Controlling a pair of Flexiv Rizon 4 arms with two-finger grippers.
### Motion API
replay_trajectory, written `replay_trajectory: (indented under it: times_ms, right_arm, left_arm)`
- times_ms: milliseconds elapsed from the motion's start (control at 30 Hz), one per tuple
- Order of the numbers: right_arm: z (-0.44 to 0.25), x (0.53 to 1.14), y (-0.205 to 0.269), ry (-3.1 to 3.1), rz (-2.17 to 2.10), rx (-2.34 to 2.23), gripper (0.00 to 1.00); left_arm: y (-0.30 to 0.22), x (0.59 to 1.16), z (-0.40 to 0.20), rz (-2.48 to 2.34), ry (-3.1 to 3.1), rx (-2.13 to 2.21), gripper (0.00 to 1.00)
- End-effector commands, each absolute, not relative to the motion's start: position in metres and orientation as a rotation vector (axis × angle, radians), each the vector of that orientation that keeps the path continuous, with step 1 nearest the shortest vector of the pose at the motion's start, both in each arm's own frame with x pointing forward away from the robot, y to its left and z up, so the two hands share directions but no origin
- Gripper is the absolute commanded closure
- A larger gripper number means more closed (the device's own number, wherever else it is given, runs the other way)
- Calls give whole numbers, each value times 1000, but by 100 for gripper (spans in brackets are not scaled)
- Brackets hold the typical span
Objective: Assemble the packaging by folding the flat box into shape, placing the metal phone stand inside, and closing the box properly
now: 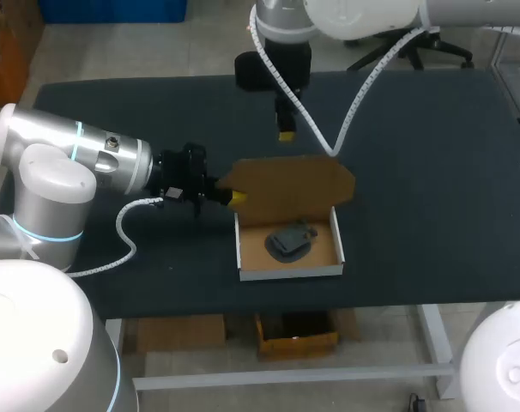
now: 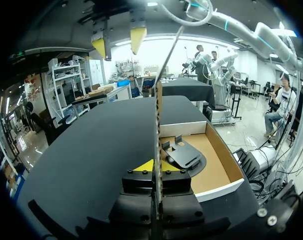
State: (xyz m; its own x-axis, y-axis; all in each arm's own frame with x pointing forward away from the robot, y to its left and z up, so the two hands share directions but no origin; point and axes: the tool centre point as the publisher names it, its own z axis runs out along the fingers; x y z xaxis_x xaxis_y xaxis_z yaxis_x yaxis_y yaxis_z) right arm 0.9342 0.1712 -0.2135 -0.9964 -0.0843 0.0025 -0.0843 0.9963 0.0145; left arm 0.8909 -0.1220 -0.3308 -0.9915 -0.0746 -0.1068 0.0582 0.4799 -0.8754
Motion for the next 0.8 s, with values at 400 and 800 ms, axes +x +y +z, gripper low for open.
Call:
replay_trajectory:
  times_ms: [400,800]
  right_arm:
    - [-221,914,174,-3127,-21,149,62]
    - [-220,899,173,-3132,10,140,64]
  left_arm:
    - [-122,891,-333,-1541,2584,-13,100]
    - [-122,891,-333,-1541,2584,-13,100]
